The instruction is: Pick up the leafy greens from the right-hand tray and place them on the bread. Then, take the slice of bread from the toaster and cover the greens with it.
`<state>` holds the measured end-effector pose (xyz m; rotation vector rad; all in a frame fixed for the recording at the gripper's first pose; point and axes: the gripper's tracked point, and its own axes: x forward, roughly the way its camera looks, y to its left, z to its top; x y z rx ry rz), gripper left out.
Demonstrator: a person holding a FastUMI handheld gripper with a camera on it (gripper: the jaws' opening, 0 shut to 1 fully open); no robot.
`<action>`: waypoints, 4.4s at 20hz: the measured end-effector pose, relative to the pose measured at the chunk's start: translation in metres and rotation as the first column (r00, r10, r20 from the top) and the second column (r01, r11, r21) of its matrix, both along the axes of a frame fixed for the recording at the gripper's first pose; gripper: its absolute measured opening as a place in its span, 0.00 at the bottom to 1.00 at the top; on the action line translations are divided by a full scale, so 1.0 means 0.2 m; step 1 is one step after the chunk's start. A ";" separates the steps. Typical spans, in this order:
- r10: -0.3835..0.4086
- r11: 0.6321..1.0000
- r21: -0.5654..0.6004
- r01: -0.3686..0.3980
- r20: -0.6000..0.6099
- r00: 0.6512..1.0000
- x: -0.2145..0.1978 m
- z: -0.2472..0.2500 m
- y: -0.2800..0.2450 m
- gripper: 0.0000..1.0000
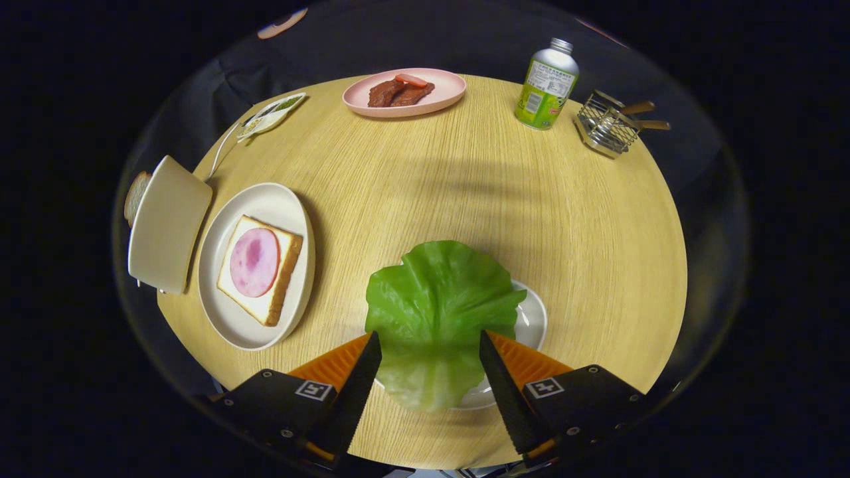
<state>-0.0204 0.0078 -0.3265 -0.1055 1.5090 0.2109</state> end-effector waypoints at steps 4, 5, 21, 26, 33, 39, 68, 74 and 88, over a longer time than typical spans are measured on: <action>0.001 1.000 -0.015 -0.001 -0.014 1.000 0.01 -0.06 -0.01 0.78; -0.002 1.000 -0.027 0.002 -0.003 1.000 0.02 -0.07 -0.02 0.73; -0.128 0.980 0.178 0.092 0.202 0.971 0.11 0.21 0.13 0.03; -0.086 0.967 0.256 0.010 0.290 0.953 0.16 0.42 0.36 0.03; -0.011 0.960 0.270 -0.069 0.284 0.959 0.21 0.35 0.66 0.03; -0.006 0.955 0.292 -0.058 0.213 0.977 0.20 0.20 0.85 0.03; 0.015 0.940 0.321 -0.119 0.308 0.951 0.23 0.71 1.19 0.99; 0.082 0.910 0.353 -0.217 0.361 0.929 0.26 1.02 1.53 0.99; 0.181 0.904 0.336 -0.263 0.258 0.949 0.37 1.03 2.15 0.97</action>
